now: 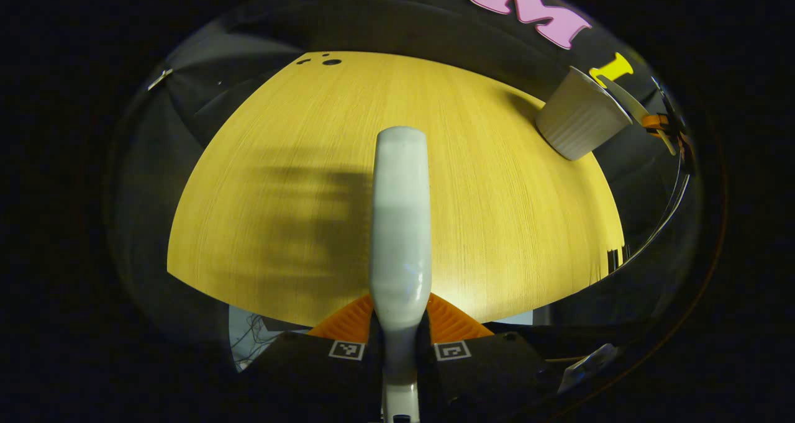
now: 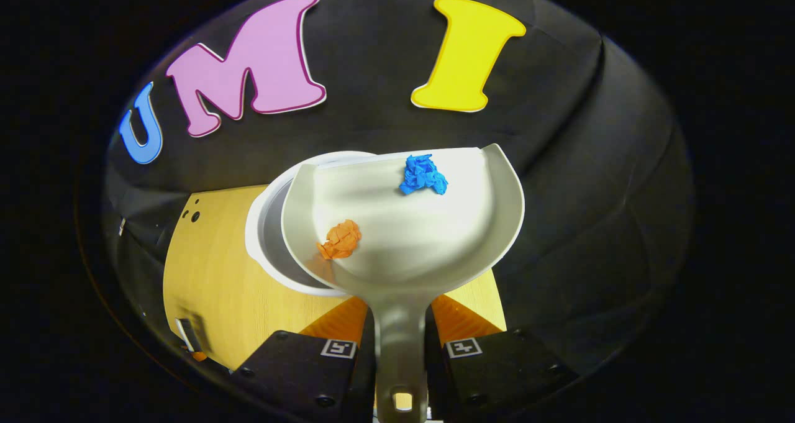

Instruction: Pick up the small broom and dustpan from the desktop, sweep the trash into the dustpan with the broom, and then empty the trash into the garbage bin.

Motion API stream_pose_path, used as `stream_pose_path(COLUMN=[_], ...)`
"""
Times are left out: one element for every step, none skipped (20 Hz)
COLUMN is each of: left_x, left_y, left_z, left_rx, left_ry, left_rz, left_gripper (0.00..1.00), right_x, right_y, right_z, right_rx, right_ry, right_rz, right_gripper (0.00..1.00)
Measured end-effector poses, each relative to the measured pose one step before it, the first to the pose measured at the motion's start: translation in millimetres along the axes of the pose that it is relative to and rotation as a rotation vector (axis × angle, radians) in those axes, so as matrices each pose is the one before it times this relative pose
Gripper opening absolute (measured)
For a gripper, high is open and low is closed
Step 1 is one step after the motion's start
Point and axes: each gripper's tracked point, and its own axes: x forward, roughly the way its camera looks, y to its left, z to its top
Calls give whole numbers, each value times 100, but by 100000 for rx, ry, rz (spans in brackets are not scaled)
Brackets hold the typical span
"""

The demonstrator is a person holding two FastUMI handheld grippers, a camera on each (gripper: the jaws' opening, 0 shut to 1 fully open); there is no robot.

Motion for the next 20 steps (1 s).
stream_pose_path(left_x=[154, 217, 103, -23, -30, -212, 51, 253, -40, 50, 132, 448, 271, 171, 113, 47, 137, 76, 182, 263], left_y=[243, 114, 146, 134, -60, -160, -105, 5, -92, -263, -252, -303, -260, -7, 105, -85, -566, -672, -530, -381], left_z=[-200, -126, -156, -117, 31, 107, 346, 152, 314, 154, 390, 377, 329, 46, 158, 296, 608, 454, 490, 404], left_rx=[-1578, -1100, -790, -694, -577, -716, -495, -102, 414, 827, 956, 560, 135, 557, 1403, 461, -120, 507, 999, 1134], left_ry=[367, 348, 342, 149, 20, -161, -295, -135, -172, -220, -91, 37, 170, 573, 694, 388, -662, -901, -774, -456], left_rz=[218, 211, 447, 589, 226, -57, -85, -129, 136, 469, 691, 710, 236, 894, 2332, 1751, -81, -713, -250, -157], left_gripper=[27, 27, 27, 27, 27, 27, 27, 28, 28, 28, 28, 27, 27, 27, 27, 27, 27, 25, 26, 27], right_x=[-140, 343, 381, -58, -206, -111, 244, 42, -16, -43, -93, 556, -2, -137, -257, -88, 253, 200, -132, -329], right_y=[141, -193, -198, -1, 77, 117, -2, -128, -177, -343, -155, 74, 101, -120, -679, -216, -91, -18, -295, -239], right_z=[-85, 18, 12, 10, -24, 594, -295, -172, -154, -305, 304, -82, -338, -259, 524, 70, 237, 215, 251, 286], right_rx=[30, -461, -1659, -2442, -2465, -1045, -1805, -2944, -4989, -6445, -7654, -7245, -5686, -4137, -3244, -3248, -3815, -4614, -5207, -5399], right_ry=[392, 459, 492, 285, 718, -1564, 567, 734, 646, 764, -1553, -106, -99, 432, -1307, 341, -1382, -897, -929, -996], right_rz=[94, 113, -141, -410, 164, 705, 620, -673, -1940, -2998, -3110, -1477, 315, 402, -2366, -1469, -2003, -2289, -3332, -3394], right_gripper=[37, 37, 37, 37, 37, 37, 37, 33, 37, 37, 37, 37, 37, 37, 37, 37, 37, 37, 37, 37])
